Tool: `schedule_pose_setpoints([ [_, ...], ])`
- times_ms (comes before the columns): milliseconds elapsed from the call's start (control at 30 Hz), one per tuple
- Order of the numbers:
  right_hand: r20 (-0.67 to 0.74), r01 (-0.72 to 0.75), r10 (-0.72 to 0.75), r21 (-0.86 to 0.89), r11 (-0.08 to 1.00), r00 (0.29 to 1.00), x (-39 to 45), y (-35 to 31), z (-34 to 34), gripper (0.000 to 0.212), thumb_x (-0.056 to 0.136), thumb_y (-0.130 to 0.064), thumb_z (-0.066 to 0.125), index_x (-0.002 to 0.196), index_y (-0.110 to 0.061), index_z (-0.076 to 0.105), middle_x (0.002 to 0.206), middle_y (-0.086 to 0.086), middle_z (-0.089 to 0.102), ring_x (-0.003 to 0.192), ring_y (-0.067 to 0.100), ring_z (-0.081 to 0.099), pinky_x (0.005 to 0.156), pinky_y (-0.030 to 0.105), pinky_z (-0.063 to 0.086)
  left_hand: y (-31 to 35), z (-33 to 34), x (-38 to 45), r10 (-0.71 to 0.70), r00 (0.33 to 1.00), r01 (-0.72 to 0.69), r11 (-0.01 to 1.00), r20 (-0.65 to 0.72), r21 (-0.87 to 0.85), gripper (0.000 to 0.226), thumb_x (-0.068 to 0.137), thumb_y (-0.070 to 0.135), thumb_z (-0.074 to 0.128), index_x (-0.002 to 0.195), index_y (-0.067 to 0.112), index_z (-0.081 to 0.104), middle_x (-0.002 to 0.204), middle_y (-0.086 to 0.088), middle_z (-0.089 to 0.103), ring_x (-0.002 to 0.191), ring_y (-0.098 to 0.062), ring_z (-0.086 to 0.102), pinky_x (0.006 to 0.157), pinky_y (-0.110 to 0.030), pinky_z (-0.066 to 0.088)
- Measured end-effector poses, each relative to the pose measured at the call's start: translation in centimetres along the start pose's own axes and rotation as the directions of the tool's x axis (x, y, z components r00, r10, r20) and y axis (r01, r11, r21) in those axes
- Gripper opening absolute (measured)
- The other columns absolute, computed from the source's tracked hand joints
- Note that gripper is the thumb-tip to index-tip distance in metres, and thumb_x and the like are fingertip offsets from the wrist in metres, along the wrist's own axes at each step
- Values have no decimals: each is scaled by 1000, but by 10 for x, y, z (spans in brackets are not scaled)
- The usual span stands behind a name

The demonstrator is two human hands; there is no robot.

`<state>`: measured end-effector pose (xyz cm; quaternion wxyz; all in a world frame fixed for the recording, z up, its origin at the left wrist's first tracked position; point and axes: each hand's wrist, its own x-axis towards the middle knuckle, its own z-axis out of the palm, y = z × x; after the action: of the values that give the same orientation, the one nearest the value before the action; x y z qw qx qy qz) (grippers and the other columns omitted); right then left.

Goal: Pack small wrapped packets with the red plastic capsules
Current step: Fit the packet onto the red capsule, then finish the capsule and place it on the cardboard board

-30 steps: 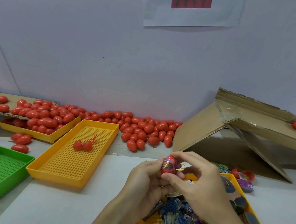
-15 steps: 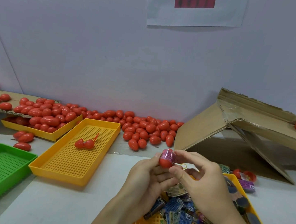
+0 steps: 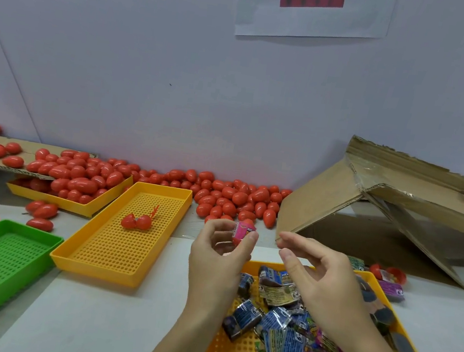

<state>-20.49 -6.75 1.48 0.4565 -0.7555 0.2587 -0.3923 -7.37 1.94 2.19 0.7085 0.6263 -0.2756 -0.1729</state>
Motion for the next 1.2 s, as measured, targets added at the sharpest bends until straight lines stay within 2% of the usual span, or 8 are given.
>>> schedule_pose_setpoints([
  [233, 5, -4, 4, -18, 1000, 1000, -1, -1, 0, 30, 94, -20, 64, 122, -30, 66, 106, -18, 71, 107, -5, 62, 80, 8, 50, 2, -1, -1, 174, 983, -166, 978, -53, 123, 27, 79, 22, 83, 94, 24, 61, 87, 4, 65, 84, 0, 62, 63, -10, 49],
  [533, 11, -11, 11, -19, 1000, 1000, -1, 1, 1, 30, 94, -19, 65, 122, -30, 67, 105, -20, 71, 107, -5, 62, 79, 8, 50, 2, 1, -1, 133, 991, -130, 988, -29, 87, 31, 79, 23, 83, 97, 28, 58, 89, 6, 71, 87, -3, 68, 71, -16, 55],
  [633, 7, -12, 12, -18, 1000, 1000, -1, 2, 0, 30, 94, -19, 65, 121, -32, 67, 103, -23, 71, 106, -6, 62, 78, 7, 49, 1, 2, -2, 136, 990, -134, 988, -24, 77, 20, 83, 23, 79, 94, 26, 62, 86, 7, 72, 88, -8, 70, 73, -23, 58],
  [733, 8, -15, 15, -27, 1000, 1000, 0, 3, 0, 29, 94, -21, 64, 120, -33, 67, 102, -27, 70, 106, -8, 61, 79, 6, 48, 1, 3, -2, 86, 996, -86, 996, 4, 35, 10, 89, 26, 73, 94, 20, 66, 87, 2, 74, 87, -15, 72, 77, -31, 60],
  [900, 0, -52, 52, -34, 998, 999, 1, 5, -1, 26, 95, -29, 63, 115, -45, 64, 107, -28, 70, 109, -12, 58, 83, 5, 48, 3, 2, 0, -81, 991, 93, 989, 106, -114, 19, 89, 27, 69, 99, 11, 70, 86, 2, 73, 88, -13, 72, 70, -24, 59],
  [1000, -28, -108, 108, -1, 994, 994, 2, 6, -2, 24, 96, -30, 63, 116, -42, 67, 112, -23, 70, 110, -9, 59, 94, 22, 53, 8, 3, 7, -189, 977, 211, 933, 104, -291, 20, 87, 18, 71, 104, 7, 70, 93, -8, 75, 90, -18, 74, 72, -24, 59],
  [1100, -53, -159, 160, 29, 987, 986, 3, 6, -3, 26, 96, -30, 63, 121, -36, 69, 112, -23, 71, 109, -8, 60, 95, 34, 56, 18, 14, 17, -242, 938, 324, 868, 248, -377, 14, 93, 6, 62, 100, -3, 70, 99, -14, 75, 97, -21, 73, 82, -28, 59],
  [1200, -71, -173, 176, 50, 984, 982, 5, 8, -4, 27, 96, -30, 62, 122, -35, 68, 111, -25, 70, 106, -12, 59, 92, 25, 56, 37, 37, 37, -247, 899, 374, 863, 363, -339, 9, 93, -1, 60, 95, -7, 66, 97, -18, 73, 93, -25, 75, 75, -26, 60],
])
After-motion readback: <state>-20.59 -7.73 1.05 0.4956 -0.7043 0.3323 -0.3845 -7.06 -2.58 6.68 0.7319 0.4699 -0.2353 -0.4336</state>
